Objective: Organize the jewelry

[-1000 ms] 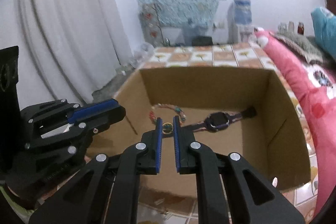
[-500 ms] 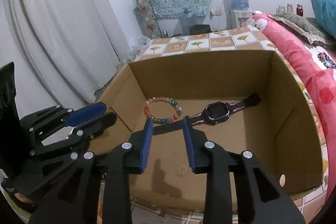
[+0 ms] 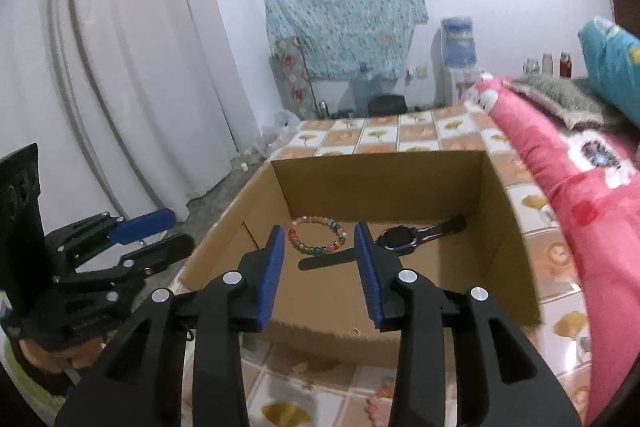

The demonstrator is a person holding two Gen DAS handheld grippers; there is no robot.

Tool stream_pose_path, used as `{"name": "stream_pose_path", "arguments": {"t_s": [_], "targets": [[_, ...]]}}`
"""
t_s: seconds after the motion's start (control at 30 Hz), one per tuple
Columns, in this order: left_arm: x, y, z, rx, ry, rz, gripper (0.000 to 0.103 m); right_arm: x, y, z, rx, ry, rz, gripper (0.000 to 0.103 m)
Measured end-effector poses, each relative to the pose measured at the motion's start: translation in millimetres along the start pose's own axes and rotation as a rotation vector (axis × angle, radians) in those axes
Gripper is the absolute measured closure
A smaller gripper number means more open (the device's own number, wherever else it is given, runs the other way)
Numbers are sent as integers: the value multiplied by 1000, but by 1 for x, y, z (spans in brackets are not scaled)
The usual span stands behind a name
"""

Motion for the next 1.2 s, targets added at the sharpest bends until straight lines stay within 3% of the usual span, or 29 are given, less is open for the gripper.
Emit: {"name": "stream_pose_path", "arguments": {"t_s": [0.17, 0.3, 0.53, 0.83, 1.2], "targets": [[19, -22, 13, 43, -22, 15, 55, 18, -33, 14, 14, -68, -1, 63], [39, -29, 27, 82, -43, 7, 54, 36, -43, 28, -2, -41, -66, 63], [81, 0, 50, 146, -88, -98, 53, 85, -30, 30, 10, -7, -182, 63], [101, 31, 54, 142, -82, -165, 54, 125, 4, 21, 15, 44, -316, 63], [111, 40, 45, 115, -118, -218, 54, 134, 13, 17, 5, 81, -356, 63]]}}
Point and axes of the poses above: each gripper's, at about its wrist camera, not at the fingertips, and y roughly the way its jaws point, z to its right, x to its underside, the point moved 7 cm from there along y, roughly the way its jaws point, and after that the axes turned 9 degrees about y, right-handed, at the moved point
